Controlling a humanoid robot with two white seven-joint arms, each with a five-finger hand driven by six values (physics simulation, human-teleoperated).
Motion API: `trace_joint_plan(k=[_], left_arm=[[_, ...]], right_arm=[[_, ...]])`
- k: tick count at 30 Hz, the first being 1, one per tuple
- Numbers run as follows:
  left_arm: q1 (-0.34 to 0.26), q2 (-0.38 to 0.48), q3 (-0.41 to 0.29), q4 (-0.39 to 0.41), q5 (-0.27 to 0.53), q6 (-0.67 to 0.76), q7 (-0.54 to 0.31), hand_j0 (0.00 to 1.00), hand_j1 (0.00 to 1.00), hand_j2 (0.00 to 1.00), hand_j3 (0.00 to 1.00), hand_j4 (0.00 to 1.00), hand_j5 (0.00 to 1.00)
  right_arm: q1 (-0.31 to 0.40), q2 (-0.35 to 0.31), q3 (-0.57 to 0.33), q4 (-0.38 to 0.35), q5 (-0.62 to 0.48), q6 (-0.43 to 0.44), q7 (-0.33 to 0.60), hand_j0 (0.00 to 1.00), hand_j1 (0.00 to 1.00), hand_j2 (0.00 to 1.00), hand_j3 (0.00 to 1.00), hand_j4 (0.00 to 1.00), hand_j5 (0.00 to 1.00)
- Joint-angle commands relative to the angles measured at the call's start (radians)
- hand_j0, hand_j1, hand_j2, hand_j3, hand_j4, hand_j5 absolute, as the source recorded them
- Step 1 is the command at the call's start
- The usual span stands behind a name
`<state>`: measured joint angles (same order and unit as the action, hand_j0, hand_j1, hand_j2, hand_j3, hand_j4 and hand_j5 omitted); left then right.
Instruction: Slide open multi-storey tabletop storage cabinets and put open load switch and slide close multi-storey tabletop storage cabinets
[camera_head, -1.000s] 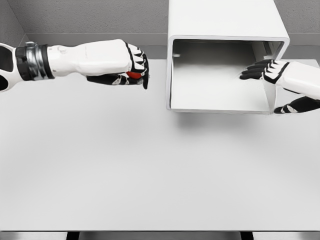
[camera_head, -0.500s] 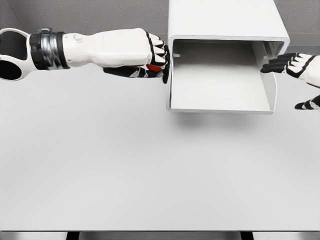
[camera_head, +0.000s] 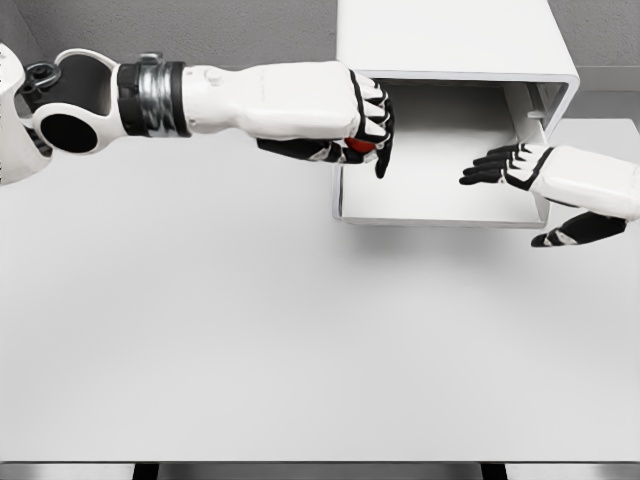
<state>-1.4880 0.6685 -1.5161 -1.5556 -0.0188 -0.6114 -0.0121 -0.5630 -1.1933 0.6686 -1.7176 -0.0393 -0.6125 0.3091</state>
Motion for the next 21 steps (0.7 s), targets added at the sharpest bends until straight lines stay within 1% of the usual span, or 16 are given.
trace_joint_plan(k=[1,4,7,9,10,15,17,21], left_arm=[[0.0,-0.036,-0.001,0.026,0.002,0.001,0.001,0.46,0.46,0.46,0.46,0.46,0.46],[0.0,-0.056,-0.01,0.055,0.0,0.001,0.0,0.46,0.46,0.46,0.46,0.46,0.46],[0.006,-0.112,-0.015,0.1,0.0,0.001,-0.005,0.46,0.46,0.46,0.46,0.46,0.46],[0.006,-0.124,-0.016,0.109,0.0,0.001,-0.005,0.46,0.46,0.46,0.46,0.46,0.46],[0.006,-0.136,-0.03,0.123,0.002,0.001,-0.005,0.46,0.46,0.46,0.46,0.46,0.46],[0.002,-0.164,-0.067,0.166,0.002,0.001,-0.003,0.46,0.46,0.46,0.46,0.46,0.46],[0.002,-0.164,-0.072,0.18,0.01,0.001,-0.002,0.46,0.46,0.46,0.46,0.46,0.46],[0.002,-0.191,-0.075,0.23,0.014,0.001,0.0,0.46,0.46,0.46,0.46,0.46,0.46]], right_arm=[[-0.002,0.029,0.042,0.003,-0.007,0.002,-0.002,1.0,1.0,1.0,1.0,1.0,1.0],[-0.012,0.029,0.045,0.001,-0.007,0.002,-0.002,1.0,1.0,1.0,1.0,1.0,1.0],[-0.012,0.029,0.045,0.001,-0.007,0.002,-0.002,1.0,1.0,1.0,1.0,1.0,1.0],[-0.012,0.029,0.045,0.001,-0.007,0.002,-0.002,1.0,1.0,1.0,1.0,1.0,1.0],[-0.012,0.029,0.045,0.001,-0.007,0.002,-0.002,1.0,1.0,1.0,1.0,1.0,1.0],[-0.014,0.021,0.043,0.0,-0.007,0.002,-0.004,1.0,1.0,1.0,1.0,1.0,1.0],[-0.02,0.018,0.042,0.001,-0.007,0.002,-0.005,1.0,1.0,1.0,1.0,1.0,1.0],[-0.028,0.017,0.042,0.0,-0.01,0.002,-0.007,1.0,1.0,1.0,1.0,1.0,1.0]])
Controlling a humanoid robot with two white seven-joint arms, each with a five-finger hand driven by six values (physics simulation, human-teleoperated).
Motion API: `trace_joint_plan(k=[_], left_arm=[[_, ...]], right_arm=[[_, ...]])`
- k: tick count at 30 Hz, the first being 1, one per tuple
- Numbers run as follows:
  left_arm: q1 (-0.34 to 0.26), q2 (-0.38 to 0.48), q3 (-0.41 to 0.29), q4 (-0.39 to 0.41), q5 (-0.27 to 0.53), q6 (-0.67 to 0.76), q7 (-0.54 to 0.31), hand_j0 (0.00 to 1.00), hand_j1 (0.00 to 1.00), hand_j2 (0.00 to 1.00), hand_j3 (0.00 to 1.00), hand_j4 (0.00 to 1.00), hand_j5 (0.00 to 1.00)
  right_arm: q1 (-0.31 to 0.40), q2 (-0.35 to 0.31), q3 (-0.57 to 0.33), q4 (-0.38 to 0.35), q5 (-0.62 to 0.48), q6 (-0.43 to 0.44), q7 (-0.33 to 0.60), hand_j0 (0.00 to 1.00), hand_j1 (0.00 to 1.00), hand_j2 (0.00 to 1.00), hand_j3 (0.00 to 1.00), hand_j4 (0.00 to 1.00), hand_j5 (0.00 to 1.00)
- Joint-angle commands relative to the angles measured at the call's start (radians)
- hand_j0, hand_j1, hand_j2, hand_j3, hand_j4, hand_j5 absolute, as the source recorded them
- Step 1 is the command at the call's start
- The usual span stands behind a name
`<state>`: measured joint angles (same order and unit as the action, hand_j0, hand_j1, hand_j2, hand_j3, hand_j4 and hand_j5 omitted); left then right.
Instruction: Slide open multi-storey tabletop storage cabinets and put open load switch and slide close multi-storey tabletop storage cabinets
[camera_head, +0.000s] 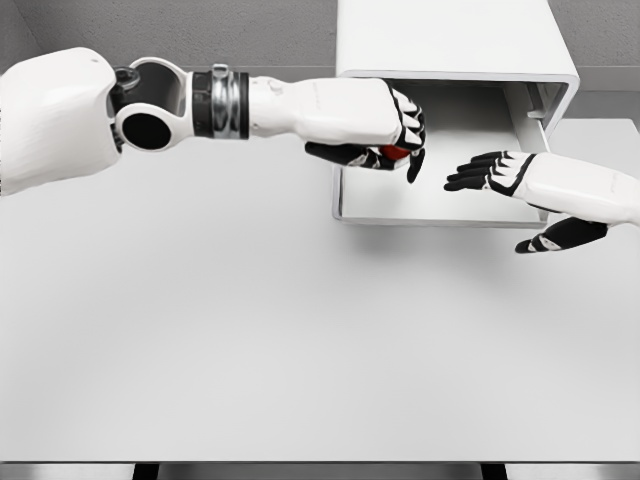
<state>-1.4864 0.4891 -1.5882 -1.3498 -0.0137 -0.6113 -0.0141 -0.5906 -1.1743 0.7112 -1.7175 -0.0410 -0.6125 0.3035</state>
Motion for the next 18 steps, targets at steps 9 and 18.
trace_joint_plan(k=[9,18], left_arm=[[0.0,-0.05,0.004,0.061,0.017,0.0,0.003,0.46,0.46,0.46,0.46,0.46,0.46],[-0.002,-0.083,0.002,0.098,0.015,0.0,0.003,0.46,0.46,0.46,0.46,0.46,0.46]], right_arm=[[0.0,0.001,-0.001,-0.001,-0.008,0.002,-0.001,1.0,1.0,1.0,1.0,1.0,1.0],[0.0,0.002,-0.001,-0.001,-0.013,0.002,-0.001,1.0,1.0,1.0,1.0,1.0,1.0]])
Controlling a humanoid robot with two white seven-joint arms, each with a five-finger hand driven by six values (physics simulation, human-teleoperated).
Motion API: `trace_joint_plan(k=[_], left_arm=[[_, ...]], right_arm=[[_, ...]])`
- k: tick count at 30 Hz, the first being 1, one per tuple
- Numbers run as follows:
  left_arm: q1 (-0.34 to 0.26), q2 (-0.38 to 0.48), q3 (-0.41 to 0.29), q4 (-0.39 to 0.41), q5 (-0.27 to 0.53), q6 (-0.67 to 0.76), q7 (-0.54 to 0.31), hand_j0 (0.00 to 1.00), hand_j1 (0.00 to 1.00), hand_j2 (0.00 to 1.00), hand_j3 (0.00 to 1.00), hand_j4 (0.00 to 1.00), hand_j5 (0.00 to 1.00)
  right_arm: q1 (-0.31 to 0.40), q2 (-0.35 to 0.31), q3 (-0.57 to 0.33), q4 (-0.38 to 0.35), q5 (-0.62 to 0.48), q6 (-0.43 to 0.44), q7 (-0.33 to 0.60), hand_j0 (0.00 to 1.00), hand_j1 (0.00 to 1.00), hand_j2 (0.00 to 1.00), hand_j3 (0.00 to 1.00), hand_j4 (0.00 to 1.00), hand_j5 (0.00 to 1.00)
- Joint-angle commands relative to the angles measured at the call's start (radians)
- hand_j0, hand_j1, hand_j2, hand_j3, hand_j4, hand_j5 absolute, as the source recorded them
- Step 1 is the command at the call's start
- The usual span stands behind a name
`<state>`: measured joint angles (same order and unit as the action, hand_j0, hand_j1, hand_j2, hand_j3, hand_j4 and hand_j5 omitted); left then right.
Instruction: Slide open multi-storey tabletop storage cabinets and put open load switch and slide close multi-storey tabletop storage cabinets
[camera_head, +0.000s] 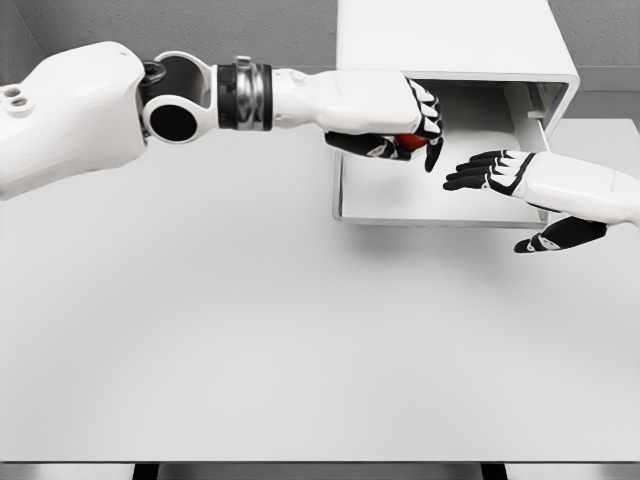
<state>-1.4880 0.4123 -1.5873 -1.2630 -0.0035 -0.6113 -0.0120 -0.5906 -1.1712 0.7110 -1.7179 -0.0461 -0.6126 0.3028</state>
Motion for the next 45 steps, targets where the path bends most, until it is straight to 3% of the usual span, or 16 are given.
trace_joint_plan(k=[1,12,14,18,26,30,35,40,42,43,45], left_arm=[[0.0,-0.007,0.0,0.016,0.005,0.0,0.001,0.46,0.46,0.46,0.46,0.46,0.46],[-0.029,-0.015,-0.069,0.017,0.005,0.0,0.003,0.46,0.46,0.46,0.46,0.46,0.46],[-0.029,-0.014,-0.069,0.02,0.005,0.0,0.003,0.56,0.56,0.56,0.56,0.56,0.56],[-0.031,-0.012,-0.06,0.019,0.003,0.0,0.004,0.97,0.97,0.97,0.97,0.97,0.97],[-0.026,0.023,-0.056,-0.001,0.005,0.0,0.006,1.0,1.0,1.0,1.0,1.0,1.0],[-0.029,0.091,-0.051,-0.102,0.005,0.0,0.033,1.0,1.0,1.0,1.0,1.0,1.0],[-0.032,0.157,0.038,-0.217,0.007,0.0,0.063,1.0,1.0,1.0,1.0,1.0,1.0],[-0.015,0.427,0.073,-0.369,0.0,0.0,0.061,1.0,1.0,1.0,1.0,1.0,1.0],[0.041,0.532,0.093,-0.381,-0.004,0.0,0.06,1.0,1.0,1.0,1.0,1.0,1.0],[0.101,0.562,0.121,-0.378,-0.013,0.0,0.055,1.0,1.0,1.0,1.0,1.0,1.0],[0.166,0.609,0.135,-0.371,-0.023,0.0,0.056,1.0,1.0,1.0,1.0,1.0,1.0]], right_arm=[[0.0,-0.001,-0.001,0.0,-0.008,0.002,-0.001,1.0,1.0,1.0,1.0,1.0,1.0],[0.0,-0.001,-0.001,0.0,-0.009,0.002,-0.001,1.0,1.0,1.0,1.0,1.0,1.0],[0.0,-0.001,-0.001,0.0,-0.009,0.002,-0.001,1.0,1.0,1.0,1.0,1.0,1.0],[0.0,-0.001,-0.001,0.0,-0.009,0.002,-0.001,1.0,1.0,1.0,1.0,1.0,1.0],[0.0,-0.002,-0.001,0.0,-0.009,0.002,-0.001,1.0,1.0,1.0,1.0,1.0,1.0],[0.0,-0.002,-0.004,0.001,-0.018,0.002,-0.001,1.0,1.0,1.0,1.0,1.0,1.0],[-0.005,0.011,0.001,0.001,-0.04,0.002,-0.001,1.0,1.0,1.0,1.0,1.0,1.0],[-0.003,0.034,0.01,0.0,-0.046,0.002,-0.001,1.0,1.0,1.0,1.0,1.0,1.0],[-0.003,0.041,0.013,0.0,-0.046,0.002,-0.001,1.0,1.0,1.0,1.0,1.0,1.0],[-0.003,0.042,0.013,0.0,-0.046,0.002,-0.001,1.0,1.0,1.0,1.0,1.0,1.0],[-0.005,0.044,0.013,0.001,-0.047,0.002,-0.001,1.0,1.0,1.0,1.0,1.0,1.0]])
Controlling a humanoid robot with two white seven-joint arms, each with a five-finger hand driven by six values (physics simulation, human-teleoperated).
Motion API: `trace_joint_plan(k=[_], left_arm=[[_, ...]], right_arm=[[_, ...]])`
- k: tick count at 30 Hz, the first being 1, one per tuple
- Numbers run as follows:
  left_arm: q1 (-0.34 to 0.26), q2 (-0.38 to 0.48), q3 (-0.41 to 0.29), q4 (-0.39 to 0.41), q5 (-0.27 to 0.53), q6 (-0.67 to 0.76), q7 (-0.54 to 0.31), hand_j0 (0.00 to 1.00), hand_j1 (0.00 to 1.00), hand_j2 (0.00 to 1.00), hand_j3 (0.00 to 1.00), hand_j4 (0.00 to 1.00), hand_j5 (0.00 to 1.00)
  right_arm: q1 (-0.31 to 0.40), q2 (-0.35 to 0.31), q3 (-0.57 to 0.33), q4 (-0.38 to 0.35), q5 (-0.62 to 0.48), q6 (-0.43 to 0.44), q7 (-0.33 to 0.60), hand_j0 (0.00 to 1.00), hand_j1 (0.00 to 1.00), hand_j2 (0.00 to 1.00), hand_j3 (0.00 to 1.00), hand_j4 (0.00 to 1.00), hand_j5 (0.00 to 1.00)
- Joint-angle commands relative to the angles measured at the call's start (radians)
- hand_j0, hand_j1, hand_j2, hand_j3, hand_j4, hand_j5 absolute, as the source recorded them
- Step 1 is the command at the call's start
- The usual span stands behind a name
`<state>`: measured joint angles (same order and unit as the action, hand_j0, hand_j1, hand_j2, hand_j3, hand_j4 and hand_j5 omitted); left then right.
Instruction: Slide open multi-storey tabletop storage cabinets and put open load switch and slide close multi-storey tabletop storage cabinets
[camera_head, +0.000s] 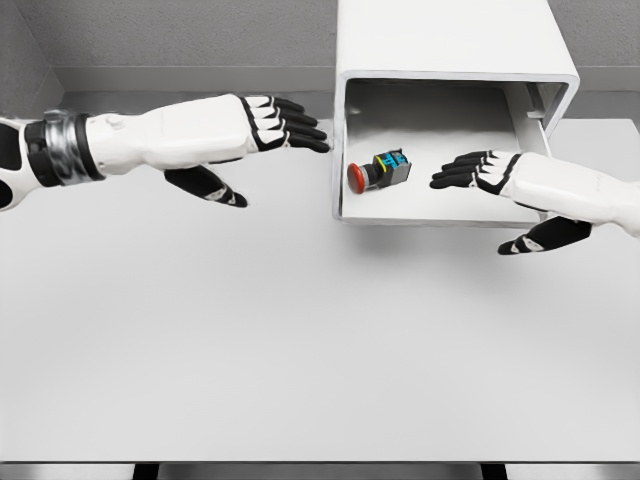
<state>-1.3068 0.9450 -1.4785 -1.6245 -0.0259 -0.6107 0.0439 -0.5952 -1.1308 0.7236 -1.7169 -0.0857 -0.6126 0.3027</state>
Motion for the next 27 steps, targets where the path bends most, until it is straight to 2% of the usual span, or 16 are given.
trace_joint_plan(k=[1,5,6,7,10,11,13,20,22,27], left_arm=[[0.003,0.08,0.026,-0.002,-0.002,0.0,-0.003,1.0,1.0,1.0,1.0,1.0,1.0],[0.024,0.138,0.023,0.032,-0.002,0.0,-0.004,1.0,1.0,1.0,1.0,1.0,1.0],[0.084,0.13,0.032,0.055,-0.002,0.0,-0.004,1.0,1.0,1.0,1.0,1.0,1.0],[0.106,0.129,0.034,0.072,-0.003,0.0,-0.004,1.0,1.0,1.0,1.0,1.0,1.0],[0.126,0.12,0.034,0.094,-0.002,0.0,-0.004,1.0,1.0,1.0,1.0,1.0,1.0],[0.15,0.11,0.035,0.11,-0.002,0.0,-0.004,1.0,1.0,1.0,1.0,1.0,1.0],[0.179,0.055,0.037,0.153,-0.003,0.0,-0.004,1.0,1.0,1.0,1.0,1.0,1.0],[0.187,0.044,0.035,0.17,-0.003,0.0,-0.004,1.0,1.0,1.0,1.0,1.0,1.0],[0.221,0.02,0.038,0.198,-0.003,0.0,-0.004,1.0,1.0,1.0,1.0,1.0,1.0],[0.221,0.015,0.038,0.21,-0.003,0.0,-0.004,1.0,1.0,1.0,1.0,1.0,1.0]], right_arm=[[0.0,0.005,0.0,0.0,-0.014,0.002,-0.001,1.0,1.0,1.0,1.0,1.0,1.0],[-0.011,0.013,-0.001,0.005,-0.014,0.002,0.003,1.0,1.0,1.0,1.0,1.0,1.0],[-0.012,0.02,-0.001,0.007,-0.016,0.002,0.004,1.0,1.0,1.0,1.0,1.0,1.0],[-0.014,0.026,0.0,0.007,-0.014,0.002,0.009,1.0,1.0,1.0,1.0,1.0,1.0],[-0.015,0.042,0.0,0.01,-0.016,0.002,0.015,1.0,1.0,1.0,1.0,1.0,1.0],[-0.018,0.042,0.0,0.013,-0.016,0.002,0.016,1.0,1.0,1.0,1.0,1.0,1.0],[-0.032,0.046,0.0,0.022,-0.016,0.002,0.018,1.0,1.0,1.0,1.0,1.0,1.0],[-0.046,0.08,0.0,0.045,-0.016,0.002,0.055,1.0,1.0,1.0,1.0,1.0,1.0],[-0.046,0.083,0.0,0.046,-0.017,0.002,0.061,1.0,1.0,1.0,1.0,1.0,1.0],[-0.061,0.1,0.0,0.088,-0.017,0.002,0.069,1.0,1.0,1.0,1.0,1.0,1.0]])
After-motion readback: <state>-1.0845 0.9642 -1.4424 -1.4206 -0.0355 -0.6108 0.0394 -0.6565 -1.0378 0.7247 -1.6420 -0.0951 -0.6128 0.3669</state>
